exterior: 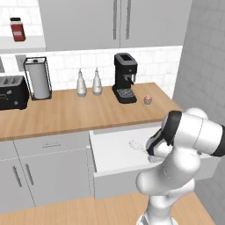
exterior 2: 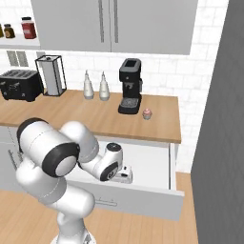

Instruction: Pick the whisk from the drawer and place it on the counter.

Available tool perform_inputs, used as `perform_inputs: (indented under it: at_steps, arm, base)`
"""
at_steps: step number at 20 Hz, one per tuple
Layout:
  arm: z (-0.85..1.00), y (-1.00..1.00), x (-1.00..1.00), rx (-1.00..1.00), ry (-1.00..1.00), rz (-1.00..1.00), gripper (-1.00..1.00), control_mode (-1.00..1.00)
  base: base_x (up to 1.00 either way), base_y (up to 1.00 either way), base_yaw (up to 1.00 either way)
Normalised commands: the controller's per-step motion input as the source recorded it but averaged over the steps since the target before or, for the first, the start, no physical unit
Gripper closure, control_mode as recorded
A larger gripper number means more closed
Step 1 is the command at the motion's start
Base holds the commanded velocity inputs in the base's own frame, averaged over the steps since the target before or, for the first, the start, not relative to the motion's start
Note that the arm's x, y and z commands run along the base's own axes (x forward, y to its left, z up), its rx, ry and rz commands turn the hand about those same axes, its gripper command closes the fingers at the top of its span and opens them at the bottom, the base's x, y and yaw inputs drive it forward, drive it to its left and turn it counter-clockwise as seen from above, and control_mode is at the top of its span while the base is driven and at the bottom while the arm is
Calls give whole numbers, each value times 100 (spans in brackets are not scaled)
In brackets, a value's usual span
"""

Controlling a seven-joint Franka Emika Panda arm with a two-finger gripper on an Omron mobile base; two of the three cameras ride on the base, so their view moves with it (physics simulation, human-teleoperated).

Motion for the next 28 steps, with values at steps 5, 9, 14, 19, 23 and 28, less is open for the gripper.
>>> perform_inputs:
  at_steps: [5, 9, 14, 19, 23, 28]
  arm:
    - [48, 0, 31, 1, 0, 0, -100, -100]
    - [34, 0, 84, 4, 1, 5, -100, -100]
    - [0, -9, 94, 2, 3, 10, -100, -100]
    - [-23, -17, 45, 0, 1, 16, -100, -100]
    - [-52, -1, 13, 0, 0, 6, -100, -100]
    - [-43, 0, 0, 0, 0, 1, -100, -100]
  base:
    - [0, 0, 0]
    - [0, 0, 0]
    - [0, 0, 0]
    - [0, 0, 0]
    - [0, 0, 0]
    - [0, 0, 0]
